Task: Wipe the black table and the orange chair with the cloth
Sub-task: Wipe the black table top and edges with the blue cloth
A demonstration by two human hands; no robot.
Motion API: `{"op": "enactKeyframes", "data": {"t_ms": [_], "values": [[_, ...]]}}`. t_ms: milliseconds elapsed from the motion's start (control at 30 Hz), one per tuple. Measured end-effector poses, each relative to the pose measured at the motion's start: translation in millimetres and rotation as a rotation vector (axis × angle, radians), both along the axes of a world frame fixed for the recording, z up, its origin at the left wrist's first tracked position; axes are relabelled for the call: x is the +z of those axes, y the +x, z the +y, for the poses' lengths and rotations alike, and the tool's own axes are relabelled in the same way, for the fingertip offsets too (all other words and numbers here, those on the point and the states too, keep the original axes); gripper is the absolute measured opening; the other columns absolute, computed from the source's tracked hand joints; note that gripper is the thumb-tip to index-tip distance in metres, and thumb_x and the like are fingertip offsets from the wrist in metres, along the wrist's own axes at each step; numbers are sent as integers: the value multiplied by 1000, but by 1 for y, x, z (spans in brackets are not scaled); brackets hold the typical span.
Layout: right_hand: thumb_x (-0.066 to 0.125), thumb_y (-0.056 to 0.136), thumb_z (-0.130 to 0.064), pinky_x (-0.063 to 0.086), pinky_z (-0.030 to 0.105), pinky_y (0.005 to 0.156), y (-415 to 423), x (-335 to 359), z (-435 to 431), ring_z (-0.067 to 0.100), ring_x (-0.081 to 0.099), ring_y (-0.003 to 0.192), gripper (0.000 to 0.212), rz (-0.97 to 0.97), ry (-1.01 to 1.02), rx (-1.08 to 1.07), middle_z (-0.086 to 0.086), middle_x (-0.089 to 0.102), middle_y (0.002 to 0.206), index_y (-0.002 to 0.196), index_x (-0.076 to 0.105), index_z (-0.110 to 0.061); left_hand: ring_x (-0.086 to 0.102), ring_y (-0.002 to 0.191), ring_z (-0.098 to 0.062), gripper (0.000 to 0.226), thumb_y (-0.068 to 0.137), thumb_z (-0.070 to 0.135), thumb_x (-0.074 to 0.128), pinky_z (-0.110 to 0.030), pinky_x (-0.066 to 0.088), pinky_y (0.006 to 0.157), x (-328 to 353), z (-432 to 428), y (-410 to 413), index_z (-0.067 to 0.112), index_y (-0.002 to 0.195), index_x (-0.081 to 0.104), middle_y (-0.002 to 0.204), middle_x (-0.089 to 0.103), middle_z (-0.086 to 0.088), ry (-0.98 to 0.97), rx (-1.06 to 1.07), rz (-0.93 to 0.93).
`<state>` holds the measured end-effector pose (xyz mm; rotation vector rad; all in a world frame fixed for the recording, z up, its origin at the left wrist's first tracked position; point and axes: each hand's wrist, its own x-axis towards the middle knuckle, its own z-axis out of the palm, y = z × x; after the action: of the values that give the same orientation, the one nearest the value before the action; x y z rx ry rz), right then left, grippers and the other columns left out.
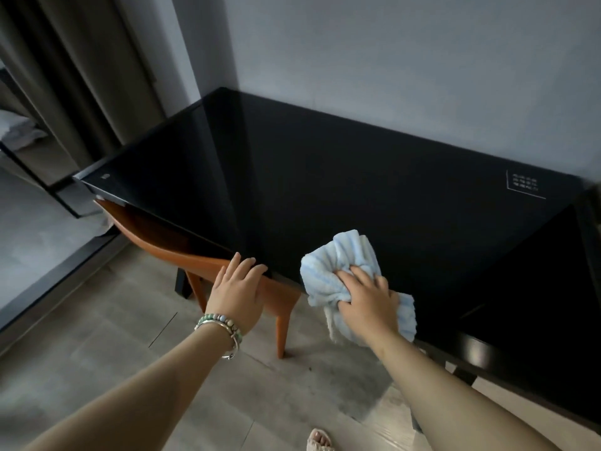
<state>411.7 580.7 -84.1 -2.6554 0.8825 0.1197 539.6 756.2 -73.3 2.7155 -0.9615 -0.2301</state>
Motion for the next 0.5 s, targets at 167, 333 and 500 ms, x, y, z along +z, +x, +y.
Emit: {"op": "enactKeyframes", "data": {"t_ms": [167,333,500], "values": [[43,93,-31,28,36,103,-6,4,50,18,29,126,45,-7,87,99,-18,27,146,136,36,-43,3,146,-22,50,92,17,47,-39,12,118,1,31,-11,25,141,35,152,24,3,-38,-43,16],[46,93,-31,31,42,105,-14,22,52,26,28,131,51,-91,26,-80,-10,24,150,141,32,-38,2,146,-20,53,92,15,46,-38,11,118,7,33,-17,24,142,33,152,23,3,-80,-66,9],[44,93,-37,31,49,104,-17,31,-9,32,30,129,51,-13,-32,-279,-9,22,151,141,27,-39,-3,146,-22,54,96,22,44,-41,4,118,15,13,-17,28,146,24,156,15,2,-16,-45,30]]}}
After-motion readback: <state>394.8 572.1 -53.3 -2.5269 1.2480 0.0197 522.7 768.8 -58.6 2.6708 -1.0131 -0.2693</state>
